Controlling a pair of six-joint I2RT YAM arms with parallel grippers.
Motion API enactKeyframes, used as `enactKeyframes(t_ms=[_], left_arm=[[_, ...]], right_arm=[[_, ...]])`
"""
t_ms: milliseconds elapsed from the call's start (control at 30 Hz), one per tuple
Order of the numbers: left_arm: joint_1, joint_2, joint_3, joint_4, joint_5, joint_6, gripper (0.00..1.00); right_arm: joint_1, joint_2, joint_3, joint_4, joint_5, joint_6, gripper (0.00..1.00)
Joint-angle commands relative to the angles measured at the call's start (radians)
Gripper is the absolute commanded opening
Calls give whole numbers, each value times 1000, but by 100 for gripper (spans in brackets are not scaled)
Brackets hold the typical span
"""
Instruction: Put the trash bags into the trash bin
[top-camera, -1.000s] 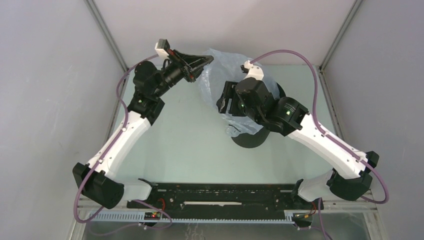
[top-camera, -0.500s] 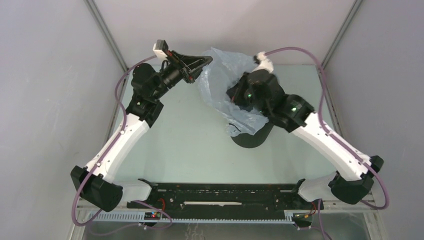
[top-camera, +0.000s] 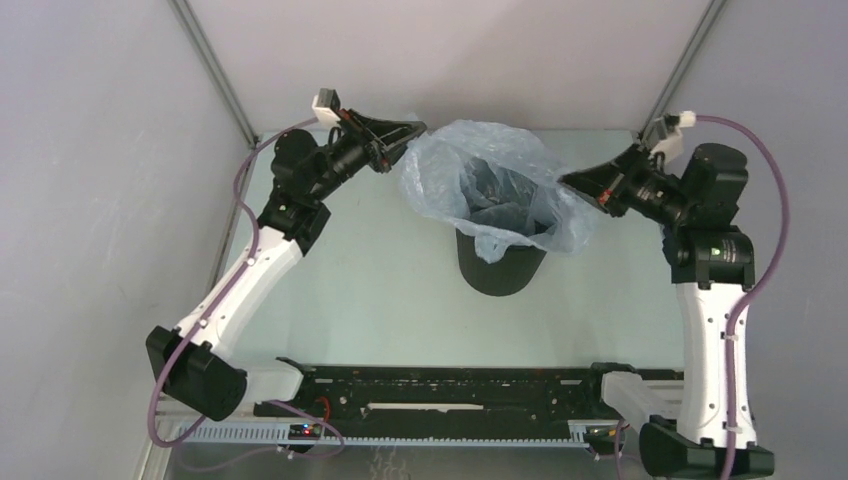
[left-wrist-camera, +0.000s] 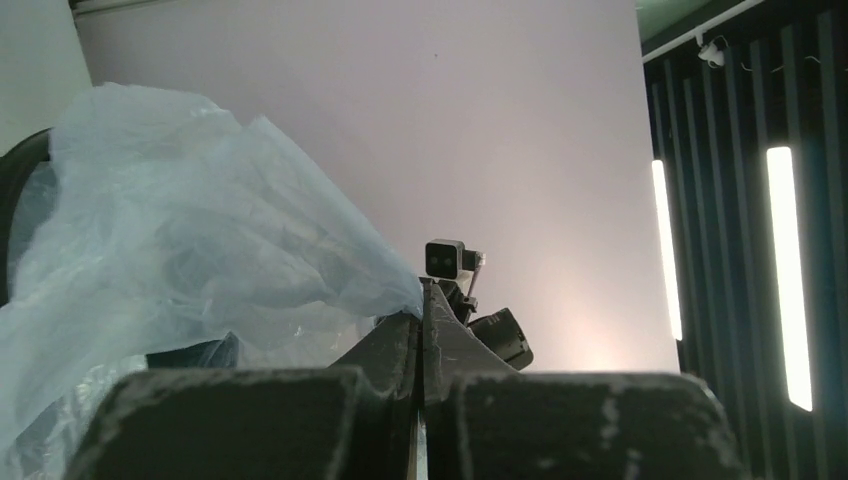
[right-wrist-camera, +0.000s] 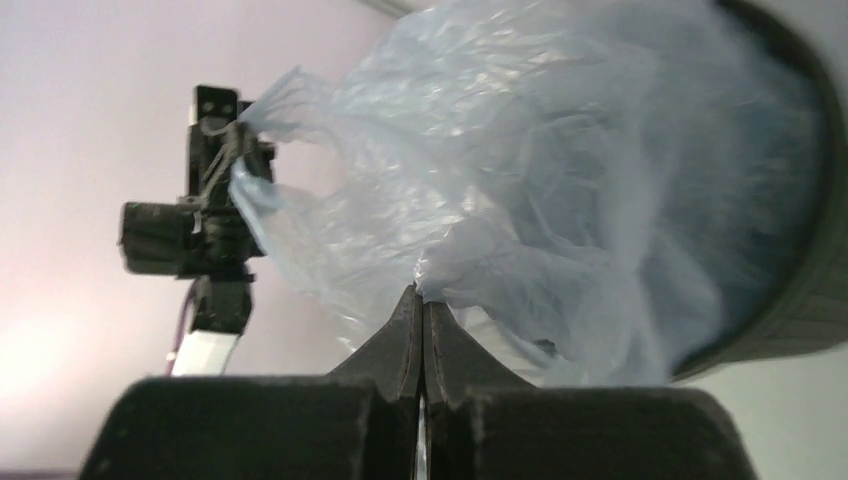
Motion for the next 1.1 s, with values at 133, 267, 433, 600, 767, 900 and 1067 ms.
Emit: enactKeyframes(t_ms=[133, 267, 433, 600, 767, 900, 1067], left_arm=[[-66, 112, 103, 59, 24, -16, 0], [-153, 134, 215, 25, 12, -20, 0], [-282, 194, 283, -20, 29, 21, 0], [-280, 203, 240, 67, 3, -25, 0], [-278, 213, 325, -15, 25, 46, 0], [-259, 197, 284, 2, 13, 31, 0], [-202, 174, 222, 90, -5, -29, 0]], right_arm=[[-129, 100, 201, -280, 29, -275, 0], [-128, 122, 339, -351, 162, -294, 0], [-130, 123, 335, -320, 205, -271, 0], [-153, 142, 276, -280, 298, -295, 0], [-160, 173, 292, -259, 266, -284, 0], [-159, 217, 344, -347, 301, -319, 16], [-160, 219, 412, -475, 408, -366, 52]])
